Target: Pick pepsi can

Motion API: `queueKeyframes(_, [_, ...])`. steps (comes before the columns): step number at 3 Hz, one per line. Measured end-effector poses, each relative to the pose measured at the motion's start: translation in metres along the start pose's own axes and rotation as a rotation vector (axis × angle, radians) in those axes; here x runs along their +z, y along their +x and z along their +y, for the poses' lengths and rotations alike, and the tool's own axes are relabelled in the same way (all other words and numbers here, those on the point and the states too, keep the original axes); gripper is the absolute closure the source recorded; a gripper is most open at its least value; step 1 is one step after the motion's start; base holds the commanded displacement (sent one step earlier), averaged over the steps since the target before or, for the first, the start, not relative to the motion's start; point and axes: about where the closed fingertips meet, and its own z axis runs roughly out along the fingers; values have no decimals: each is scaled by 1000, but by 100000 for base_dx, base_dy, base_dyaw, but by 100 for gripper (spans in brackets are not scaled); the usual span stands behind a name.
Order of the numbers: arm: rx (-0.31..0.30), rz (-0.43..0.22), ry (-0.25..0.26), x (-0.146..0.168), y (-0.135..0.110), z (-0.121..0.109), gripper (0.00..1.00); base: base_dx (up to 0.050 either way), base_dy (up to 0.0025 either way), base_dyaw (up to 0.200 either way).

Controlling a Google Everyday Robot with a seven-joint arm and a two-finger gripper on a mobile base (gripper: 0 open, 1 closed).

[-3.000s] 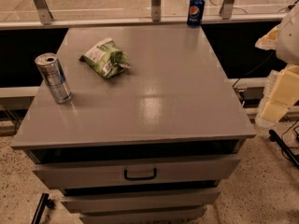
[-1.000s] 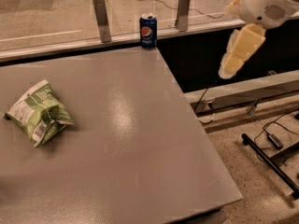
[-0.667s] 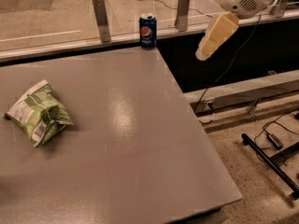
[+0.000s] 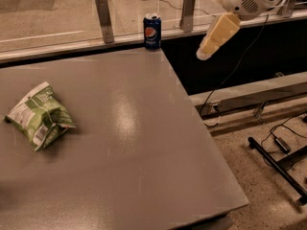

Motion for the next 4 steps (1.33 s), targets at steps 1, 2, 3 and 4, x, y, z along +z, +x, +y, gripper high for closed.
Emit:
queueKeyframes(1, [84,-91,56,16,-1,-27,0,0,0,0])
queueKeyframes(2, [180,-179,157,26,-15,-53,0,0,0,0])
queueKeyframes(3, [259,-259,229,43,-33,-74,0,0,0,0])
queueKeyframes(4, [305,-343,263,60,-44,-94,0,0,0,0])
